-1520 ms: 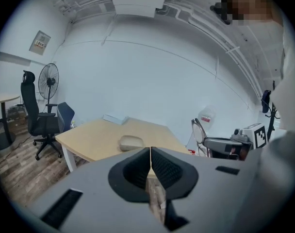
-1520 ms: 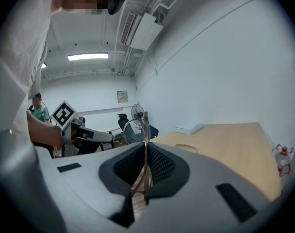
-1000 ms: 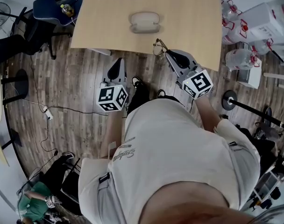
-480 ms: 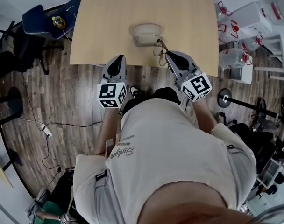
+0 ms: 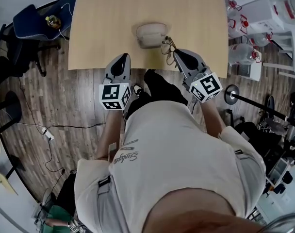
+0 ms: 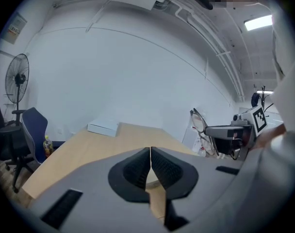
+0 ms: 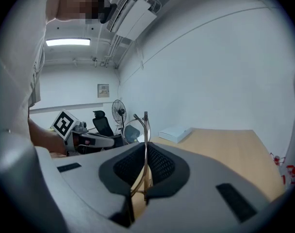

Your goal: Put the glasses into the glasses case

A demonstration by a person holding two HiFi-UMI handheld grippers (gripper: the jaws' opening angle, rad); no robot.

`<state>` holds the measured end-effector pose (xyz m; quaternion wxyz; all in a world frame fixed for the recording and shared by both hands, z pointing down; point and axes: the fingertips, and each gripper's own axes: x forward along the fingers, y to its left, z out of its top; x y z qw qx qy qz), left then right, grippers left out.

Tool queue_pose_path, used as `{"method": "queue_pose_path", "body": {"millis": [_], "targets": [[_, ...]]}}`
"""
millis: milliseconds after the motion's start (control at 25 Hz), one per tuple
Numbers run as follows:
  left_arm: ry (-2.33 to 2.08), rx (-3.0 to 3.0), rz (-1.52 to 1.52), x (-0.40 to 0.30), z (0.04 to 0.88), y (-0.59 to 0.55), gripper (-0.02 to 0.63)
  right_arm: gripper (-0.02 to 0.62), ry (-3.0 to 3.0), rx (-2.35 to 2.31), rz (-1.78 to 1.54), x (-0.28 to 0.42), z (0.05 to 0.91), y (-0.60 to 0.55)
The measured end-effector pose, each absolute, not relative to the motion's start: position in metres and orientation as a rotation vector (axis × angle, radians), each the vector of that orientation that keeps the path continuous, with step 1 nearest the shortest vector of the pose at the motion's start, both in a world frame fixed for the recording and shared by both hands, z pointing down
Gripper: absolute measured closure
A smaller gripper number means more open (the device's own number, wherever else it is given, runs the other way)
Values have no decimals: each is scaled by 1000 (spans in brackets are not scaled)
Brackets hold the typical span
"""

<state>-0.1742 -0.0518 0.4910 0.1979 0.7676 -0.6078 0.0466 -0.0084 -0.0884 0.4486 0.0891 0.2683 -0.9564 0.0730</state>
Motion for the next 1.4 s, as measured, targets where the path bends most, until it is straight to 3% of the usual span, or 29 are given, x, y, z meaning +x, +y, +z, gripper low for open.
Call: {"method": "queue_pose_path", "body": {"millis": [640, 1400], "targets": [[-1677, 2191, 184, -178, 465, -183, 589, 585, -2903, 448, 188, -53, 483, -205], [-1639, 2178, 272, -178, 489, -236, 590, 584, -2680, 164, 142, -55, 561, -219]]}}
